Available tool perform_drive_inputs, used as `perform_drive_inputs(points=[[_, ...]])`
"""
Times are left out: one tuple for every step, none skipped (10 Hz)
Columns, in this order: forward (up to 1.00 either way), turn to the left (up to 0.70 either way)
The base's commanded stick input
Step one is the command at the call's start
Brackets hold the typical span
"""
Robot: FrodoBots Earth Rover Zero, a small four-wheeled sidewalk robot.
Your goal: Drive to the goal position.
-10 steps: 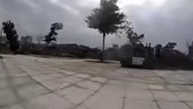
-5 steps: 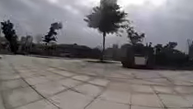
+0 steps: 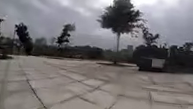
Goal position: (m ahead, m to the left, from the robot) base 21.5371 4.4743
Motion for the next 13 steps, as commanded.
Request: perform_drive_inputs(points=[[0.70, 0.00], [0.70, 0.00], [0.70, 0.00], [0.70, 0.00], [0.70, 0.00], [0.70, 0.00], [0.70, 0.00], [0.70, 0.00], [0.70, 0.00], [0.70, 0.00], [0.70, 0.00], [0.70, 0.00], [0.70, 0.00]])
